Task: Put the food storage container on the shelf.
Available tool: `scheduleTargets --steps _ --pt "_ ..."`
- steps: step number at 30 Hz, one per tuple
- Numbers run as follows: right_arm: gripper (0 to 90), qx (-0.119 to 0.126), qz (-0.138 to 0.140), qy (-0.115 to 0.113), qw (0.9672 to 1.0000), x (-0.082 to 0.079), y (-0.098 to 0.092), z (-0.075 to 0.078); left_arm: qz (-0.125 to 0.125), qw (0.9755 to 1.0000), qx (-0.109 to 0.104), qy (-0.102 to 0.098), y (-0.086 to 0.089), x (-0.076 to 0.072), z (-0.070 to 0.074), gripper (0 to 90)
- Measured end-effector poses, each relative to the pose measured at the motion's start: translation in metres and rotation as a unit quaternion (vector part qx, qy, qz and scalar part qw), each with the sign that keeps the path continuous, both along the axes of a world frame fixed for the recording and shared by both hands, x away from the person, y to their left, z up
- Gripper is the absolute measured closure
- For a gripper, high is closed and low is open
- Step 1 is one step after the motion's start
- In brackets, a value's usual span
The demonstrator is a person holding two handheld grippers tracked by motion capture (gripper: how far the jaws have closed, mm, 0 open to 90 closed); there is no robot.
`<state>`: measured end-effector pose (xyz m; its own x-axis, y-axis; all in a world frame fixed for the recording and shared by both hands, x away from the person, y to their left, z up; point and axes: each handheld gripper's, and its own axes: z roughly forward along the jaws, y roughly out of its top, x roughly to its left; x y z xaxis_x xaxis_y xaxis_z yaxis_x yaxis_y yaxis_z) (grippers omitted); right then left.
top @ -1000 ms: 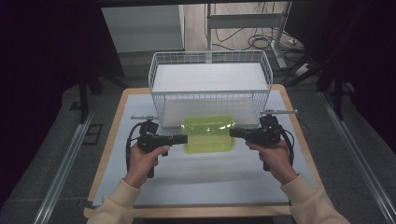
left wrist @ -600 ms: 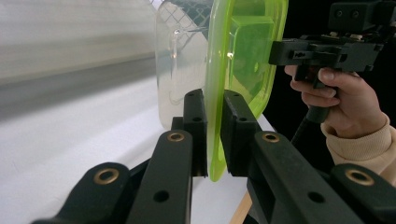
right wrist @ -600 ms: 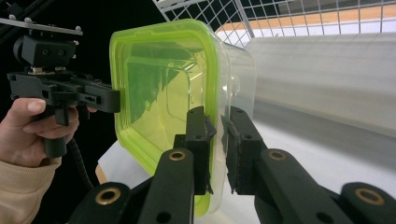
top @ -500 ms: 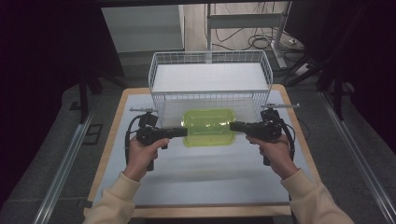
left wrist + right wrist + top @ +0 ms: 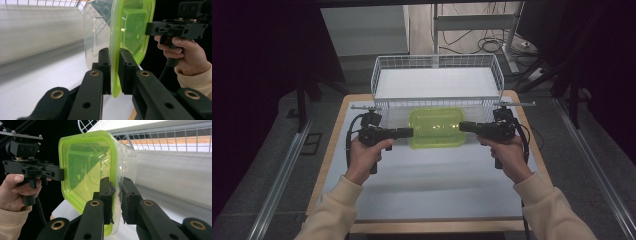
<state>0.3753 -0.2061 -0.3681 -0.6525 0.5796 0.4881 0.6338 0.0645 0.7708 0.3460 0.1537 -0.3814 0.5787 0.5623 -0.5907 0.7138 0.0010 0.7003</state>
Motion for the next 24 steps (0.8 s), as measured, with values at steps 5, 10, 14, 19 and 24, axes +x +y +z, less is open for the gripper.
scheduleTargets --steps 5,10,14,19,24 --pt "80.5 -0.002 -0.004 -0.004 1.0000 0.004 -0.001 0.007 0.000 1.0000 -0.004 0.000 -0.001 0.005 0.004 82.4" --pt "80.5 -0.003 -0.007 -0.009 0.9999 0.008 -0.001 0.014 0.000 1.0000 -0.002 -0.005 -0.001 0.010 0.012 82.3" --pt "80.5 -0.002 -0.008 -0.010 0.9999 0.010 0.000 0.017 0.003 1.0000 -0.003 -0.006 -0.001 0.012 0.016 82.4" --pt "80.5 -0.003 -0.010 -0.009 0.9999 0.016 0.002 0.022 0.005 1.0000 0.001 -0.006 0.000 0.019 0.021 82.4" --pt "80.5 -0.003 -0.014 -0.013 0.9998 0.022 0.004 0.026 0.005 0.9999 0.004 -0.008 0.001 0.025 0.025 82.4"
